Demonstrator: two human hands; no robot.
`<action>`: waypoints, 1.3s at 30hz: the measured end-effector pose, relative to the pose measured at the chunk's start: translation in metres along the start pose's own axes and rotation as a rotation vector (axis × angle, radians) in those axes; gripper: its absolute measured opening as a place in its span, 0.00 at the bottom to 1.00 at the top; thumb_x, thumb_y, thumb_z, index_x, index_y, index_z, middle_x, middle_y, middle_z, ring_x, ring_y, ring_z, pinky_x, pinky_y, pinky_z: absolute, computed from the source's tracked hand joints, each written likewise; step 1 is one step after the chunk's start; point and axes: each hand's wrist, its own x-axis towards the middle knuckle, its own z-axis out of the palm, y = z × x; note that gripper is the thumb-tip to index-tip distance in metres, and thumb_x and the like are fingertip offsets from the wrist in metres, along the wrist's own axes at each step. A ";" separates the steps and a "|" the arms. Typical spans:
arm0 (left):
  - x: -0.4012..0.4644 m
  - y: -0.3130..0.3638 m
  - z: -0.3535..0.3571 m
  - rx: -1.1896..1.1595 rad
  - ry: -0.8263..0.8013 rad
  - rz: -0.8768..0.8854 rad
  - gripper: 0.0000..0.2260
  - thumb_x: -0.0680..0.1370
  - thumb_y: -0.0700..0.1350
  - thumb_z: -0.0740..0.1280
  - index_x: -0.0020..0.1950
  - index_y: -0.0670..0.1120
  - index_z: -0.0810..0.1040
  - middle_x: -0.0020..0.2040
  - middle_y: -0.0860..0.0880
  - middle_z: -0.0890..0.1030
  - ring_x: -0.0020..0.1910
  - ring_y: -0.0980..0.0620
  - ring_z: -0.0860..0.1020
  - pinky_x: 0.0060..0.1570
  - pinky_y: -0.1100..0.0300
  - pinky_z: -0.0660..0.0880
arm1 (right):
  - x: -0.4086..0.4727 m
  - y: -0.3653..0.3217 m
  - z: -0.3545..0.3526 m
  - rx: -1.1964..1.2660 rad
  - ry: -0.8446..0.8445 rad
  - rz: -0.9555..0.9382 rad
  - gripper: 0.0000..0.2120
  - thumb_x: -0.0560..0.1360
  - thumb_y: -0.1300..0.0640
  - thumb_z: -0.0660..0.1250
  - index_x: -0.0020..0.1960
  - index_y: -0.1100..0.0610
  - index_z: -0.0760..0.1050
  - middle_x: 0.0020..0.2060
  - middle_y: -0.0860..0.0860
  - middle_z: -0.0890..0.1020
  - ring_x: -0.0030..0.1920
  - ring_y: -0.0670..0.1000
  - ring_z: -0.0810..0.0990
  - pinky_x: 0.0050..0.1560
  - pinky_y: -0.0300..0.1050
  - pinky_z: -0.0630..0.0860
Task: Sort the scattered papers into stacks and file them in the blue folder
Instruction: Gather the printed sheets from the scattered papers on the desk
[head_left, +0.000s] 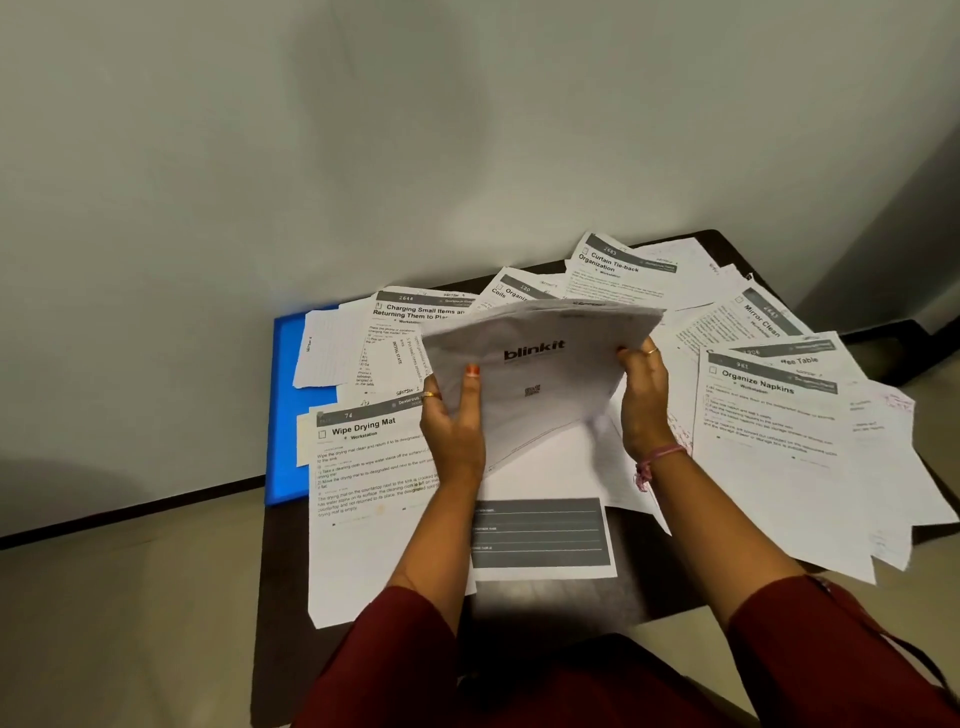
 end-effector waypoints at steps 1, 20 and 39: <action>0.001 0.001 0.000 -0.005 0.010 0.005 0.30 0.74 0.57 0.67 0.68 0.39 0.70 0.67 0.39 0.74 0.68 0.46 0.72 0.68 0.53 0.68 | 0.001 -0.001 0.000 0.004 0.027 -0.006 0.07 0.71 0.56 0.56 0.45 0.56 0.72 0.41 0.46 0.75 0.41 0.38 0.72 0.48 0.32 0.69; 0.007 0.006 0.026 -0.058 0.213 0.027 0.23 0.80 0.45 0.64 0.73 0.39 0.65 0.67 0.56 0.63 0.69 0.60 0.59 0.58 0.84 0.53 | 0.010 0.003 -0.005 -0.157 -0.112 0.067 0.07 0.81 0.56 0.58 0.47 0.54 0.73 0.42 0.47 0.76 0.43 0.40 0.73 0.49 0.34 0.71; -0.002 -0.046 0.069 0.279 -0.095 -0.651 0.29 0.82 0.58 0.54 0.77 0.42 0.55 0.75 0.45 0.62 0.73 0.44 0.63 0.70 0.52 0.60 | 0.056 0.041 -0.086 -0.510 -0.179 0.419 0.07 0.80 0.58 0.59 0.47 0.58 0.74 0.41 0.51 0.75 0.43 0.48 0.71 0.43 0.38 0.69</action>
